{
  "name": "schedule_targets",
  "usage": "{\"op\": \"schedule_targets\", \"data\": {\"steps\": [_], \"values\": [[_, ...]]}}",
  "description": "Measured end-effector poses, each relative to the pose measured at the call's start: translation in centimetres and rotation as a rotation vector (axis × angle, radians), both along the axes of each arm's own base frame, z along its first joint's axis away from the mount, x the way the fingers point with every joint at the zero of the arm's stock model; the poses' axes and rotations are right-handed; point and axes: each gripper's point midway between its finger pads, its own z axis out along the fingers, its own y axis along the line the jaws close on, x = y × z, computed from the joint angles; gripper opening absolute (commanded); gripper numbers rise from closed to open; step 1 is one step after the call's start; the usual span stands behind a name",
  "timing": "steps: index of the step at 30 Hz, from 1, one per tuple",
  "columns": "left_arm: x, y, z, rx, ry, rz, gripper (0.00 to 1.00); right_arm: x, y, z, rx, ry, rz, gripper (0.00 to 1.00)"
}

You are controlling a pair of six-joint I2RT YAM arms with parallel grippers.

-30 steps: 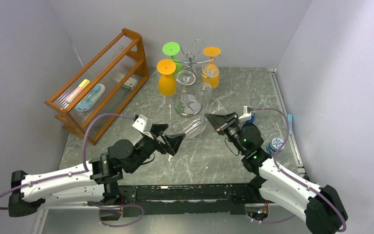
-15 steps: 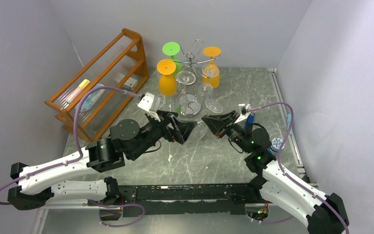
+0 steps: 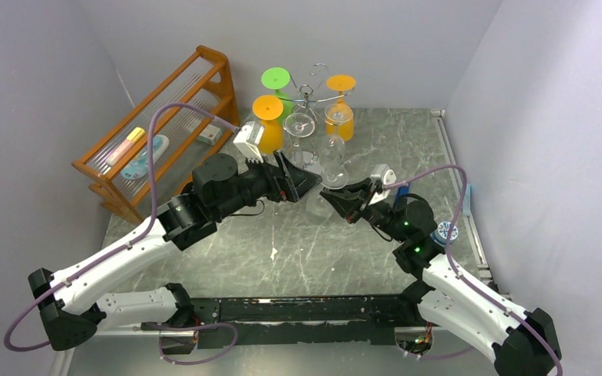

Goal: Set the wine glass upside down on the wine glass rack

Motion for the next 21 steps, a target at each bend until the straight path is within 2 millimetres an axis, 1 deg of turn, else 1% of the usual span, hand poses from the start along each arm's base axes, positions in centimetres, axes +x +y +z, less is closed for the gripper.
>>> {"op": "schedule_targets", "data": {"steps": [6, 9, 11, 12, 17, 21], "values": [[-1.1, -1.4, -0.5, -0.083, 0.094, -0.125, 0.97, -0.3, 0.0, 0.3, -0.028, -0.058, 0.009, 0.0], [-1.3, -1.8, -0.7, -0.134, 0.141, -0.175, 0.9, -0.4, 0.1, 0.2, -0.043, -0.078, 0.018, 0.0], [-1.2, -1.9, -1.0, -0.162, 0.174, -0.196, 0.84, -0.5, 0.2, 0.0, -0.053, -0.086, 0.026, 0.0], [-1.2, -2.0, -1.4, -0.177, 0.195, -0.208, 0.8, -0.5, 0.2, -0.1, -0.058, -0.088, 0.029, 0.0], [-1.1, -2.0, -3.2, -0.248, 0.306, -0.255, 0.69, -0.6, 0.7, -1.0, -0.094, -0.091, 0.062, 0.0], [-1.1, -1.6, -3.9, -0.312, 0.371, -0.279, 0.58, -0.8, 1.1, -1.7, -0.118, -0.081, 0.089, 0.0]]}}
